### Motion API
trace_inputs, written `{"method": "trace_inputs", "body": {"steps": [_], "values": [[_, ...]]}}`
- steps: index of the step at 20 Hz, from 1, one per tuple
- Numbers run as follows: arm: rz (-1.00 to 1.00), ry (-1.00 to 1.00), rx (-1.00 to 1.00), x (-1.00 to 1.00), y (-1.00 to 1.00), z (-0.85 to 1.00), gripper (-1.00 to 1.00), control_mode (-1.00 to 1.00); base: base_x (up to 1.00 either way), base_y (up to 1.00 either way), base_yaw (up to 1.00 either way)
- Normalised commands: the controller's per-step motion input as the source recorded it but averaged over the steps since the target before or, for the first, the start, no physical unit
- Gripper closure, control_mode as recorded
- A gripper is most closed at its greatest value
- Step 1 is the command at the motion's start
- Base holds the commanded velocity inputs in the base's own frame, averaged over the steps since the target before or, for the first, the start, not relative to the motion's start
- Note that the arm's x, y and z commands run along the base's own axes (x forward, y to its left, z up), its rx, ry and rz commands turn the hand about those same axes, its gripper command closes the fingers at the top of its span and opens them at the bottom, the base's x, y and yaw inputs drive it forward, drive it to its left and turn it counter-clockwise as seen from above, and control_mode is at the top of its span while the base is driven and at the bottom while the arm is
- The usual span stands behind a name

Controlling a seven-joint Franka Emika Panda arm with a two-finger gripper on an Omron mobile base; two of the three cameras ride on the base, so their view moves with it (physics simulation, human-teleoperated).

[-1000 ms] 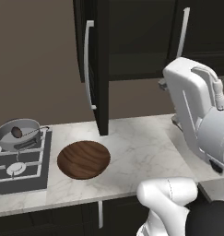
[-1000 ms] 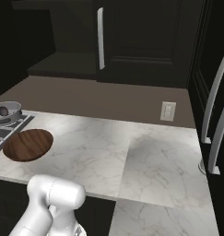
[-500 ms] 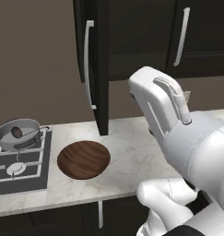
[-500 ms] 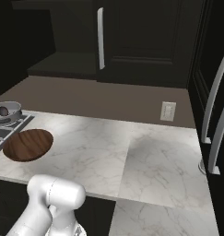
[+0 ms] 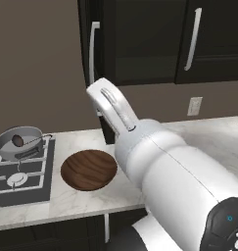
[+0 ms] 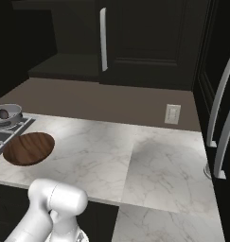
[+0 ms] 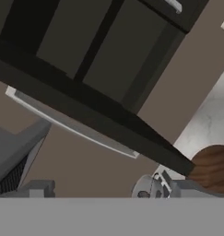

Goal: Open the cabinet and move the ladle to the pot. Then close the cabinet.

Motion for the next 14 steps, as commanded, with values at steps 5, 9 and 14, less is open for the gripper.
{"method": "trace_inputs", "body": {"steps": [5,9,14], "values": [[-0.15,0.0,0.0,0.7,0.24,-0.21,-1.0,-1.0,0.0,0.0,0.0],[-0.13,0.0,-0.01,0.6,0.25,-0.36,-1.0,-1.0,0.0,0.0,0.0],[-0.13,0.0,0.0,0.43,0.12,-0.14,-1.0,-1.0,0.0,0.0,0.0]]}}
